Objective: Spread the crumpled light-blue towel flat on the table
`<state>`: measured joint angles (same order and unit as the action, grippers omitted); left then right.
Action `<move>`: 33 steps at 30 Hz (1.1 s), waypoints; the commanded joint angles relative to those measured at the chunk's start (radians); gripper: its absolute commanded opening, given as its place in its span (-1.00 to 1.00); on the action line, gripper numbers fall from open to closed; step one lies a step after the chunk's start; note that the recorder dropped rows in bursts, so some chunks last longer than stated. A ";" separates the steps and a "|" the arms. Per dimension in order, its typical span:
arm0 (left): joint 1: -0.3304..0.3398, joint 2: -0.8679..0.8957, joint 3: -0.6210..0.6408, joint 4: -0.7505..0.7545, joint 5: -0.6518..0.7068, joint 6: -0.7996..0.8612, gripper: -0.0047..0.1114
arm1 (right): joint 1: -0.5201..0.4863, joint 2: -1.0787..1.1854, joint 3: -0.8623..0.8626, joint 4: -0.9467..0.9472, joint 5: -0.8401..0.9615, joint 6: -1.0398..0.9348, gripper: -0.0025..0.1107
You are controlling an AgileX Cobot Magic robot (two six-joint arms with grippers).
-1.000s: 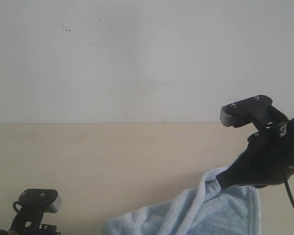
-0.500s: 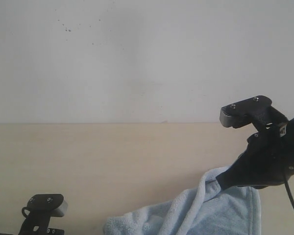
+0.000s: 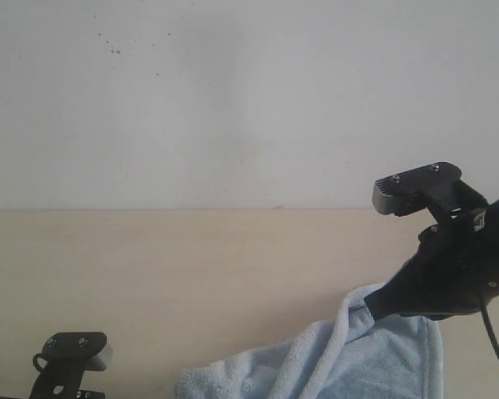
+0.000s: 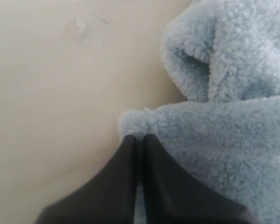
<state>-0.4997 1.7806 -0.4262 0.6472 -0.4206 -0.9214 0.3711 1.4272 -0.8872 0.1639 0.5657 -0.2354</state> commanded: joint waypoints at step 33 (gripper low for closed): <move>0.002 -0.211 0.042 0.182 0.118 -0.179 0.10 | 0.000 -0.012 0.003 0.101 0.008 -0.093 -0.96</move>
<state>-0.4997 1.5179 -0.3802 0.8553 -0.2726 -1.1146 0.3711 1.4272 -0.8872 0.2533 0.5672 -0.3159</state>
